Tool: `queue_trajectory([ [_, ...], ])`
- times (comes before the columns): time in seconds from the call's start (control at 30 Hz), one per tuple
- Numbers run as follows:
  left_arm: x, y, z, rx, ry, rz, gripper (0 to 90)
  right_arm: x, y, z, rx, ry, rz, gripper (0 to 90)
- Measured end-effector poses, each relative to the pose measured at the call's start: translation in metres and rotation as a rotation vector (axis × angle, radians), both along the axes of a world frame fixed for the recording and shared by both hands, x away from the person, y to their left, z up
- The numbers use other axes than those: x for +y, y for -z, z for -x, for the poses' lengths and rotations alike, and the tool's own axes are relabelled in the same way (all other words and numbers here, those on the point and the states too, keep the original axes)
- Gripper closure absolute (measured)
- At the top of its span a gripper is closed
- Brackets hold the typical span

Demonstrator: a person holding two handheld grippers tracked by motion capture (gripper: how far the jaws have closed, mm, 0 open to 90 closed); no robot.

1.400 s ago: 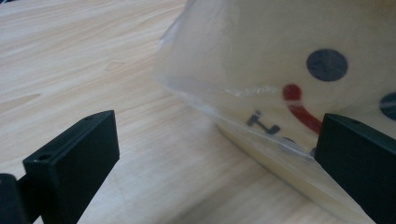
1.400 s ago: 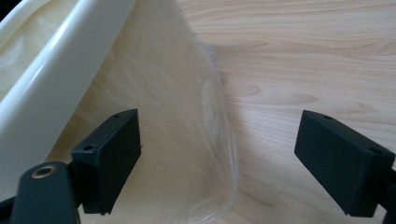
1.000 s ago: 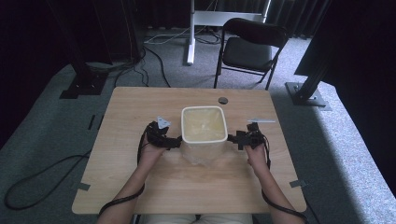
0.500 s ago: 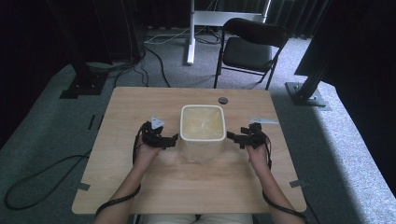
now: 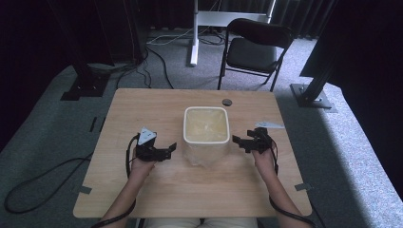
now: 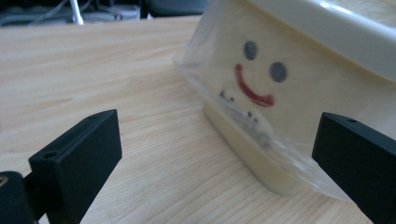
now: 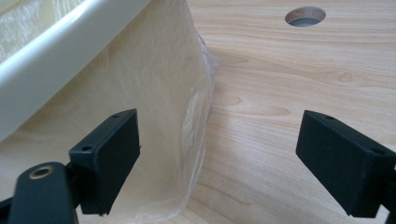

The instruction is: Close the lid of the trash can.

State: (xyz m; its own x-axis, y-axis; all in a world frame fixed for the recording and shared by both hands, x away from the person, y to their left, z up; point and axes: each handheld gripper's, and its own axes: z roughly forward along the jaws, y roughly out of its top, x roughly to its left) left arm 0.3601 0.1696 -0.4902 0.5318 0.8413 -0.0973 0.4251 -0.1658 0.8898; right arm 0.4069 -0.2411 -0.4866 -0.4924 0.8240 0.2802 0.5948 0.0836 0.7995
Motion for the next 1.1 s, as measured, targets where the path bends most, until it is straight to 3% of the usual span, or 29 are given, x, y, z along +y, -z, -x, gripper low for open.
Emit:
queue_trajectory([
  [0.17,0.0,0.007,0.008,-0.024,0.009,-0.001,1.8,0.0,0.002,0.009,-0.024,0.007,-0.001,13.1],
  [0.33,0.003,0.015,0.018,-0.047,0.009,-0.029,1.9,-0.002,0.005,0.016,-0.058,0.027,0.017,13.3],
  [0.43,0.007,0.02,0.02,-0.023,-0.011,-0.021,1.8,-0.005,0.008,0.021,-0.079,0.045,0.0,13.4],
  [0.5,0.008,0.022,0.022,-0.026,-0.016,-0.036,1.8,-0.006,0.01,0.024,-0.084,0.045,-0.003,13.4],
  [0.7,0.008,0.024,0.029,-0.036,-0.01,-0.03,1.8,-0.007,0.015,0.034,-0.098,0.041,-0.018,13.4],
  [0.9,0.01,0.026,0.038,-0.043,-0.002,-0.048,1.8,-0.01,0.018,0.049,-0.158,0.029,-0.061,13.4],
  [1.0,0.014,0.029,0.043,-0.038,-0.008,-0.069,1.8,-0.011,0.02,0.055,-0.189,0.042,-0.047,13.3],
  [1.1,0.018,0.029,0.046,-0.038,-0.015,-0.079,1.8,-0.013,0.025,0.06,-0.211,0.056,0.007,13.4],
])
